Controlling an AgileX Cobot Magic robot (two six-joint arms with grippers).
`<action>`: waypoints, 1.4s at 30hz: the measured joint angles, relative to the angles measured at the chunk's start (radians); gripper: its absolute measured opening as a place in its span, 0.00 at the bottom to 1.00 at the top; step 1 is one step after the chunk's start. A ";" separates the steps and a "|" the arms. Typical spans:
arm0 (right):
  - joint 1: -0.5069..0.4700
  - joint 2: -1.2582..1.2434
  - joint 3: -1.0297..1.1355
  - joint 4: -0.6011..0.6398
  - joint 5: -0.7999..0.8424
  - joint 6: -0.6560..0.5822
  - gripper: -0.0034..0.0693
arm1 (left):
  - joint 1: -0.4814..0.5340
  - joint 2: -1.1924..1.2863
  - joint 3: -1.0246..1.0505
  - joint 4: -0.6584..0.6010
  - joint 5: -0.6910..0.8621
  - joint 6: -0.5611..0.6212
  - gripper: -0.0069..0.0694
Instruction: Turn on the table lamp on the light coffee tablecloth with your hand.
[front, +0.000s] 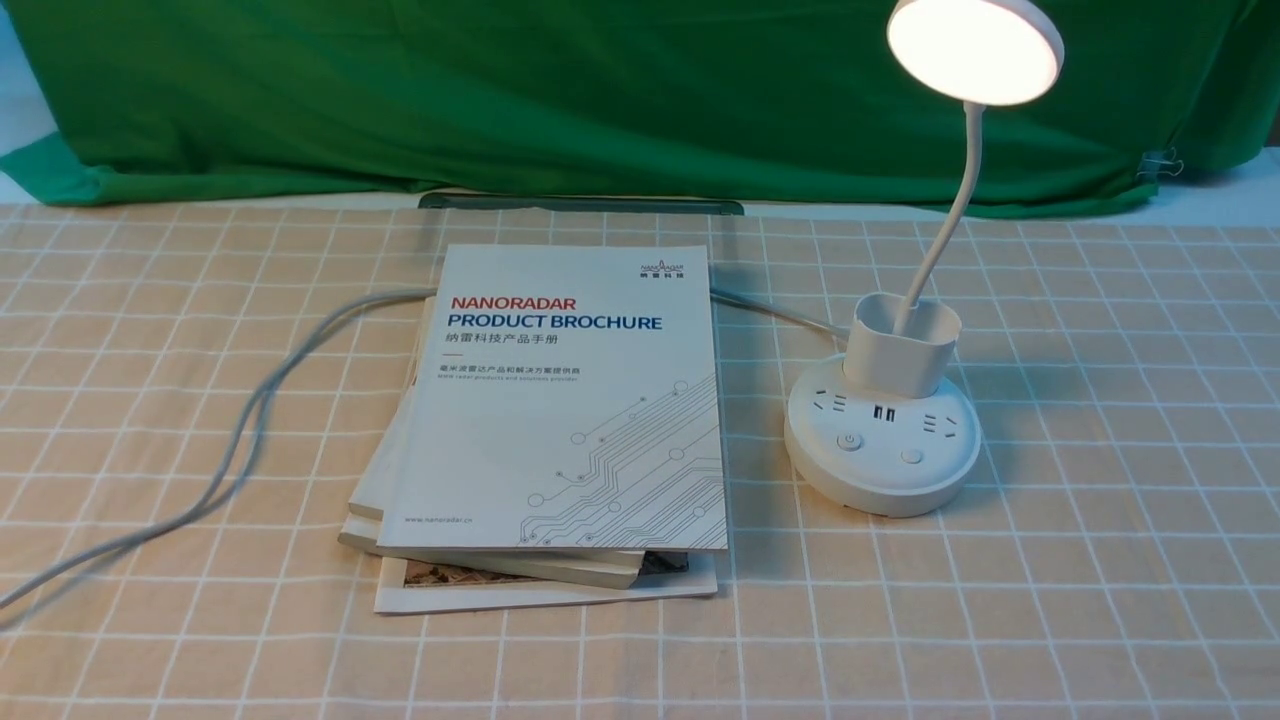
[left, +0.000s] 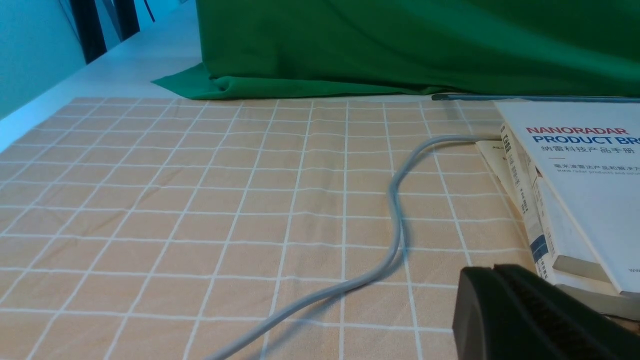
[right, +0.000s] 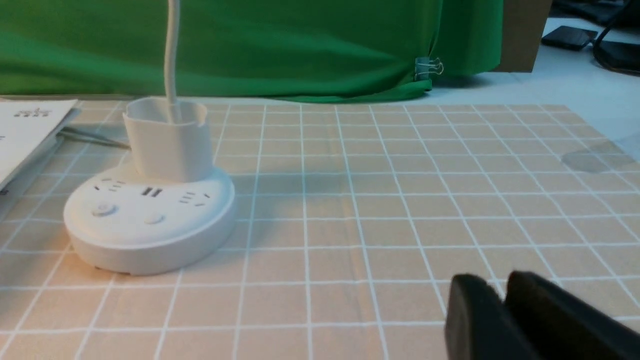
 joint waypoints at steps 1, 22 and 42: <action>0.000 0.000 0.000 0.000 0.000 0.000 0.26 | 0.000 0.000 0.000 0.000 0.000 0.000 0.12; 0.000 0.000 0.000 0.000 0.003 0.000 0.32 | 0.000 0.000 0.000 0.000 0.000 0.000 0.12; 0.000 -0.001 0.000 -0.001 0.004 0.000 0.37 | 0.000 0.000 0.000 0.000 0.000 0.000 0.12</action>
